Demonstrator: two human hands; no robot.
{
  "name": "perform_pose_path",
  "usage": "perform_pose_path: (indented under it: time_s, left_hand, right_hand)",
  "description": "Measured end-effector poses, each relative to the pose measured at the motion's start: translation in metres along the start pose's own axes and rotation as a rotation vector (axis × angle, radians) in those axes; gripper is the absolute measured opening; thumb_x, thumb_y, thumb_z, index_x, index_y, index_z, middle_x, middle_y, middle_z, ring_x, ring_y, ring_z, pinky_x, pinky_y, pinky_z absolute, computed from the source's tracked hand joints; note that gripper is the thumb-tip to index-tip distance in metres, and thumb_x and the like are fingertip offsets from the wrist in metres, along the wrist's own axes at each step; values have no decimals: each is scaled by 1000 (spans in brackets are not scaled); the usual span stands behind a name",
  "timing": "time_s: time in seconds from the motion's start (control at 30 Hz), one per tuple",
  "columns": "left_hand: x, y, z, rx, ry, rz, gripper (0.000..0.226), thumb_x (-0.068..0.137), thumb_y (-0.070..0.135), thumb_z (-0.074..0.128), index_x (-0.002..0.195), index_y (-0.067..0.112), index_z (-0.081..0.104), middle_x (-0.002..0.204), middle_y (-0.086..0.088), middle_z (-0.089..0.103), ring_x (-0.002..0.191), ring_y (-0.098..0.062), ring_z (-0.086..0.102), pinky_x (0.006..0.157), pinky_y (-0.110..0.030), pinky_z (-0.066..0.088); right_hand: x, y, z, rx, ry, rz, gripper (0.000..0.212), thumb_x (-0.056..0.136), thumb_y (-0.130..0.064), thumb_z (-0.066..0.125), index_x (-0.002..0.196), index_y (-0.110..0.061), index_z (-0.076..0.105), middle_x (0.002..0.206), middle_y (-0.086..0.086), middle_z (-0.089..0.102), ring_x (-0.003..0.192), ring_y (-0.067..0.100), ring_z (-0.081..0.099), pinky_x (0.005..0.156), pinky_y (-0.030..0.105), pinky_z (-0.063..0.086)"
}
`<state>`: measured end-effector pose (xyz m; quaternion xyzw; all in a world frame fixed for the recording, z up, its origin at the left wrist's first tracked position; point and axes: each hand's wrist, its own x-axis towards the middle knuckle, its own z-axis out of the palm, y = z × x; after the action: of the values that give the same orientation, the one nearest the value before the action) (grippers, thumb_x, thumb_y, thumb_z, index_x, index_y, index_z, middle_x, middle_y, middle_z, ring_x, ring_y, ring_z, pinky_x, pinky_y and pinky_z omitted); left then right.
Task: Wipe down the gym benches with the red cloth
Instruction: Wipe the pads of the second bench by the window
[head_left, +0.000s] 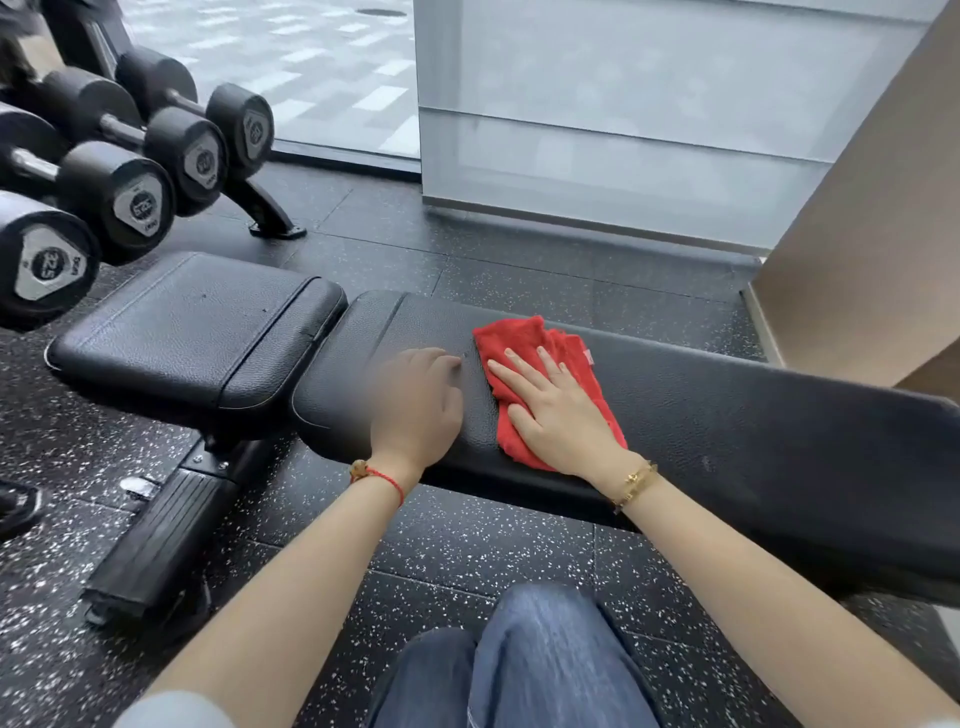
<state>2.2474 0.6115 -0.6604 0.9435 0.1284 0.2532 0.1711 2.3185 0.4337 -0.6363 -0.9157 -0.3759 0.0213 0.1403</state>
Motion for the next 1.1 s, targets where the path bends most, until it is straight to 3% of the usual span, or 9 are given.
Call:
perform_pose_path:
  time_s: [0.27, 0.53, 0.7, 0.87, 1.1]
  left_hand:
    - [2, 2, -3, -18, -10, -7, 36, 82, 19, 51, 116, 18, 63, 121, 6, 63, 120, -19, 53, 106, -41, 37]
    - [0, 7, -6, -65, 30, -65, 37, 80, 13, 51, 115, 11, 60, 115, -1, 65, 114, -21, 57, 106, -36, 37]
    - [1, 9, -9, -61, 6, -53, 37, 81, 10, 53, 118, 8, 60, 117, -3, 64, 115, -22, 57, 106, -39, 39]
    - [3, 2, -20, -90, 19, -6, 35, 86, 13, 53, 120, 13, 60, 123, 0, 63, 122, -18, 54, 109, -38, 38]
    - [26, -59, -44, 45, 33, 61, 36, 84, 12, 53, 118, 14, 62, 123, -2, 63, 121, -25, 54, 104, -41, 39]
  right_hand:
    - [61, 14, -4, -33, 20, 80, 54, 98, -34, 34, 151, -35, 23, 161, -10, 13, 150, 28, 2, 122, 43, -1]
    - [59, -16, 7, -8, -41, -187, 59, 95, -33, 38, 152, -34, 22, 161, -9, 14, 150, 27, 2, 122, 43, -1]
    - [57, 9, 2, -6, -1, -68, 57, 96, -35, 36, 151, -37, 22, 161, -11, 14, 150, 26, 4, 122, 42, 2]
    - [89, -12, 7, -51, 4, 43, 55, 98, -35, 33, 152, -32, 21, 162, -6, 12, 150, 31, 2, 121, 46, 0]
    - [76, -64, 22, -37, -1, -12, 56, 98, -35, 33, 152, -33, 20, 162, -7, 12, 150, 30, 0, 122, 45, -1]
